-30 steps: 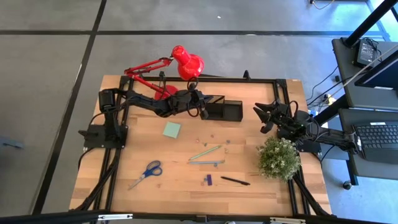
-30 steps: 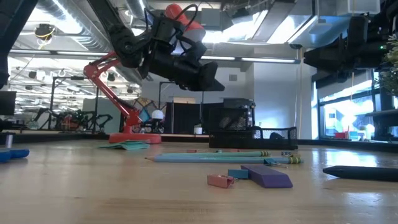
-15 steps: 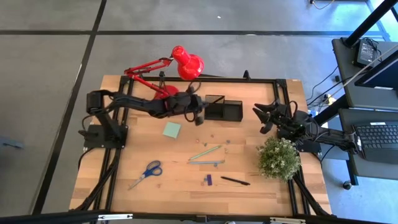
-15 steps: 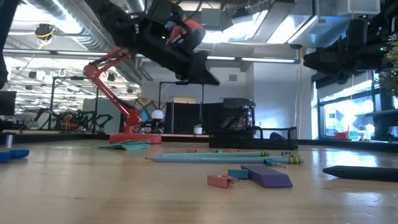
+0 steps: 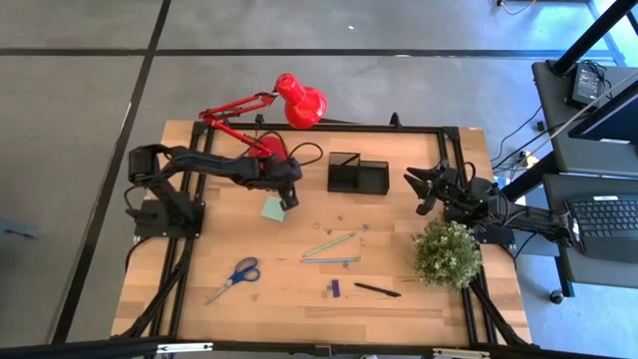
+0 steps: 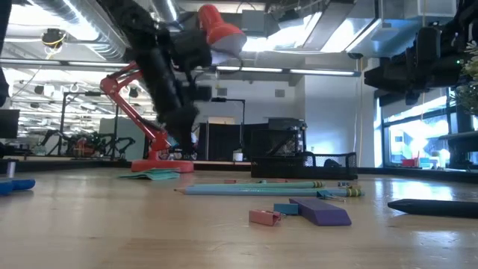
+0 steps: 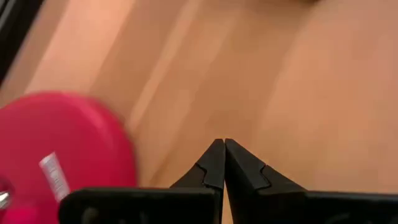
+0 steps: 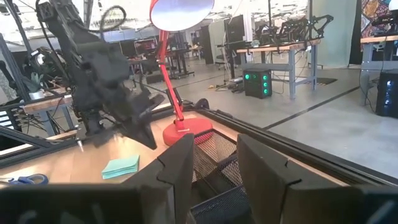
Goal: Pick and place office supplies into organizer
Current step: Adjust the red lamp on the table, then put the blue scissors into the black desk organizer
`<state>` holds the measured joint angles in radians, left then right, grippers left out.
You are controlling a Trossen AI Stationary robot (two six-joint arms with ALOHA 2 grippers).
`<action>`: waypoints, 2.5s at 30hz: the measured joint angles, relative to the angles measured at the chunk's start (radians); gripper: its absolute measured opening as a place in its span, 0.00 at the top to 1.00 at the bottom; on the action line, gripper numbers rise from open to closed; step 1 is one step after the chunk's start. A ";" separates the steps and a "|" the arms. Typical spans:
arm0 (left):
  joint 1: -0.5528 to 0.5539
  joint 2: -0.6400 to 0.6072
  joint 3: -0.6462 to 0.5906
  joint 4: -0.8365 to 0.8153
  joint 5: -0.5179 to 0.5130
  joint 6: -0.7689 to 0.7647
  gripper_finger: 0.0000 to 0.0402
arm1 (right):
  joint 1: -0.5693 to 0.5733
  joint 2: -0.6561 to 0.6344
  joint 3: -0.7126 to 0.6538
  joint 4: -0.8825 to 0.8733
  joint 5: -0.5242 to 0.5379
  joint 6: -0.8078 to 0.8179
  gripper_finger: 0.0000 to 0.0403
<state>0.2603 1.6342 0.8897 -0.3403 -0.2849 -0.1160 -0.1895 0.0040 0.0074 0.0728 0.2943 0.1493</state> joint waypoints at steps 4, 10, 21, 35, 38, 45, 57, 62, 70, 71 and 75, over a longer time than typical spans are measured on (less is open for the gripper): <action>0.035 0.042 -0.003 -0.044 -0.061 -0.027 0.99 | 0.000 0.000 0.000 0.003 0.000 0.003 0.69; 0.083 0.083 -0.003 -0.065 -0.106 -0.062 0.99 | 0.000 0.000 0.000 0.004 0.000 0.003 0.69; 0.130 0.090 -0.003 -0.120 -0.212 -0.116 0.99 | 0.000 0.000 0.000 0.003 0.000 0.002 0.69; 0.124 0.092 -0.002 -0.208 -0.136 -0.130 0.99 | 0.000 0.000 0.000 0.003 0.000 -0.001 0.69; 0.094 0.077 0.007 -0.217 -0.049 -0.125 0.99 | 0.000 0.000 0.000 0.003 0.000 -0.001 0.69; -0.015 -0.043 0.007 -0.267 -0.102 -0.140 0.96 | 0.000 0.000 0.000 0.002 0.000 0.000 0.69; -0.188 -0.237 0.006 -0.323 0.198 -0.134 0.86 | 0.000 0.000 0.000 -0.001 0.000 -0.001 0.69; -0.257 -0.226 0.005 -0.324 0.305 -0.167 0.73 | 0.000 0.000 0.000 -0.001 0.000 0.000 0.69; -0.371 -0.226 0.005 -0.322 0.418 -0.300 0.62 | 0.000 0.000 0.000 0.007 0.000 0.000 0.69; -0.390 -0.226 0.005 -0.322 0.428 -0.321 0.62 | 0.000 0.000 0.000 0.012 0.000 0.000 0.69; -0.465 -0.226 0.005 -0.323 0.431 -0.434 0.62 | 0.000 0.000 0.000 0.041 0.000 -0.008 0.69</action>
<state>-0.2051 1.4078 0.8944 -0.6633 0.1459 -0.5497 -0.1898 0.0044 0.0074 0.1134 0.2947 0.1416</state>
